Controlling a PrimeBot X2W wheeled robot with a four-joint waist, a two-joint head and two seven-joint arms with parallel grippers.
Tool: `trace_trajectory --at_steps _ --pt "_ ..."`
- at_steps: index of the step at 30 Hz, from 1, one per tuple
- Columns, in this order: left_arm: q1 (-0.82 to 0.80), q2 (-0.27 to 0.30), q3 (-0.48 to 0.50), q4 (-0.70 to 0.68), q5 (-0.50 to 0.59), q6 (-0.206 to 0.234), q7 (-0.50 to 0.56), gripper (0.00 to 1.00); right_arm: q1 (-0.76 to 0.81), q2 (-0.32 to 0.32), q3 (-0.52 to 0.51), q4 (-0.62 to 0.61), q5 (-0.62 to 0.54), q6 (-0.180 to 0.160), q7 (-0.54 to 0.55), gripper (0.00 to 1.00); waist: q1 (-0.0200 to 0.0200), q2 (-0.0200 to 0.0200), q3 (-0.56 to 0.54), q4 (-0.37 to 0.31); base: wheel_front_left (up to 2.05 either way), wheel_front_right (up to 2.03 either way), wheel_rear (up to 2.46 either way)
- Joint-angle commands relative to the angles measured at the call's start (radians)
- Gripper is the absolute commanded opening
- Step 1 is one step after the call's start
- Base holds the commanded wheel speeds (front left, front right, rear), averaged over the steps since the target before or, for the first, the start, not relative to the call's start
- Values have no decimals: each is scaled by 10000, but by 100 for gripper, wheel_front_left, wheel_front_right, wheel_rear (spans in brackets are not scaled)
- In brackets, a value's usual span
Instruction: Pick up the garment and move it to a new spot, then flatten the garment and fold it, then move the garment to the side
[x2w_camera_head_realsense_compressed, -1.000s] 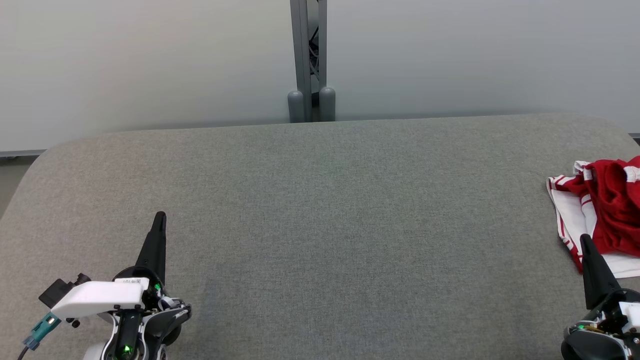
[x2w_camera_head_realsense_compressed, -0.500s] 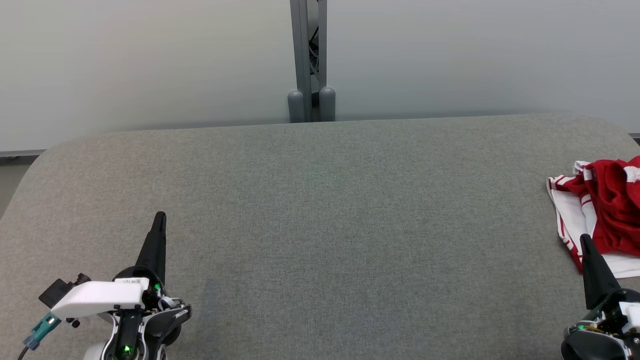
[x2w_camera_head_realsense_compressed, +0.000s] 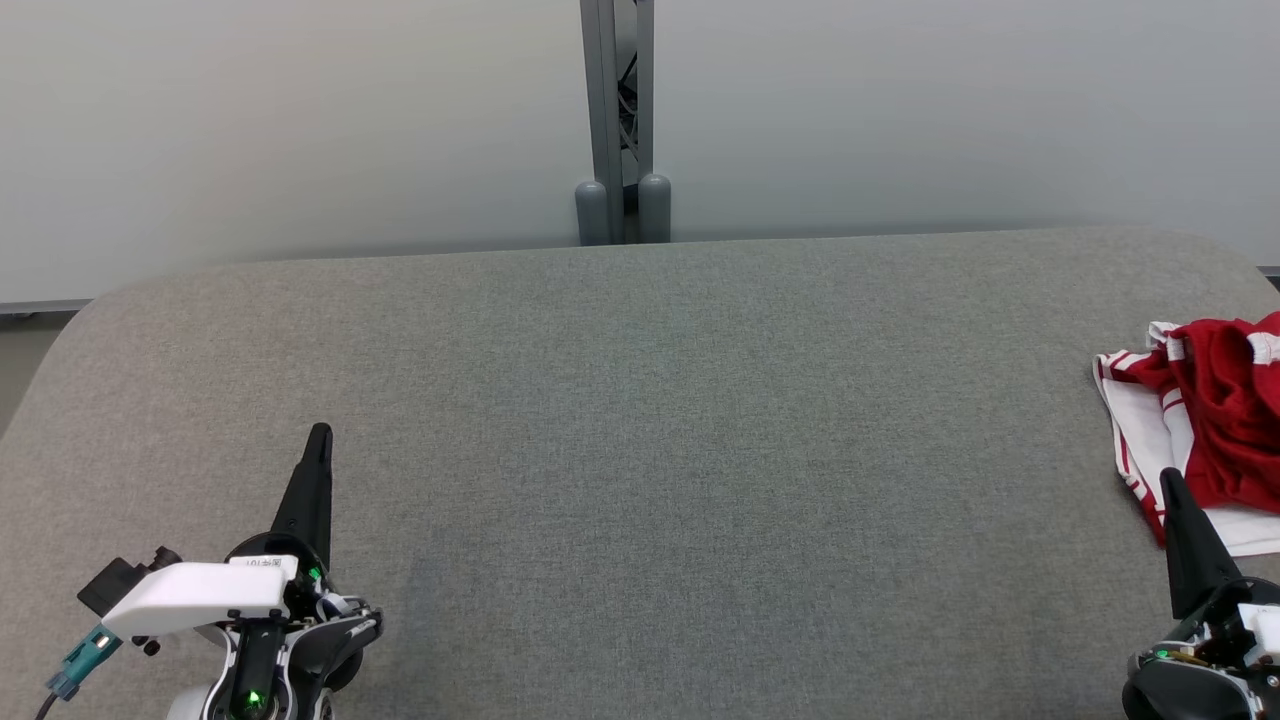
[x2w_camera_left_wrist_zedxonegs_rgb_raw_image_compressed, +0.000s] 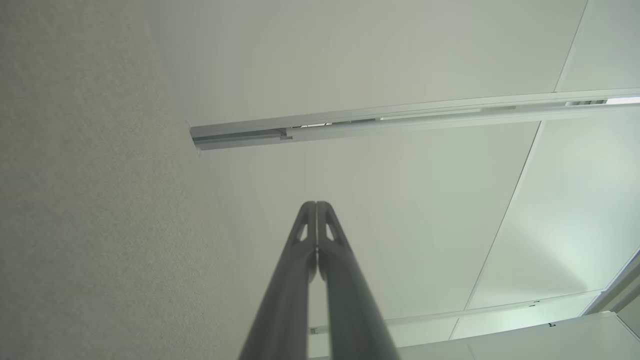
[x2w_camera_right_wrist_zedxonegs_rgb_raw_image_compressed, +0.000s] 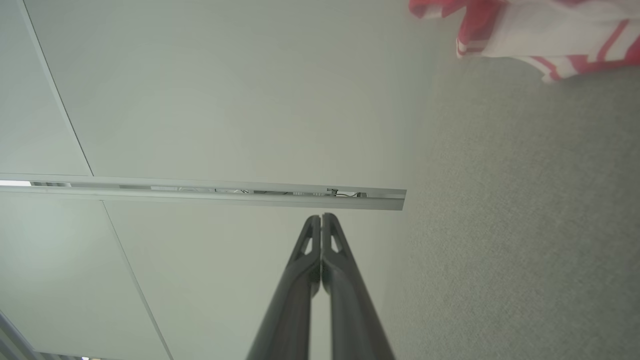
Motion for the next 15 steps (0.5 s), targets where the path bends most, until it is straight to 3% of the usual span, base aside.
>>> trace_trajectory --at_steps 1,15 --pt "-101 30 53 6 25 -42 44 0 -51 -89 -20 -50 21 0 42 0 0 -1 0 0 0 0 0" --pt "-101 23 63 7 39 -42 40 0 -51 -89 -19 -50 21 0 42 0 0 -1 0 0 0 0 0"
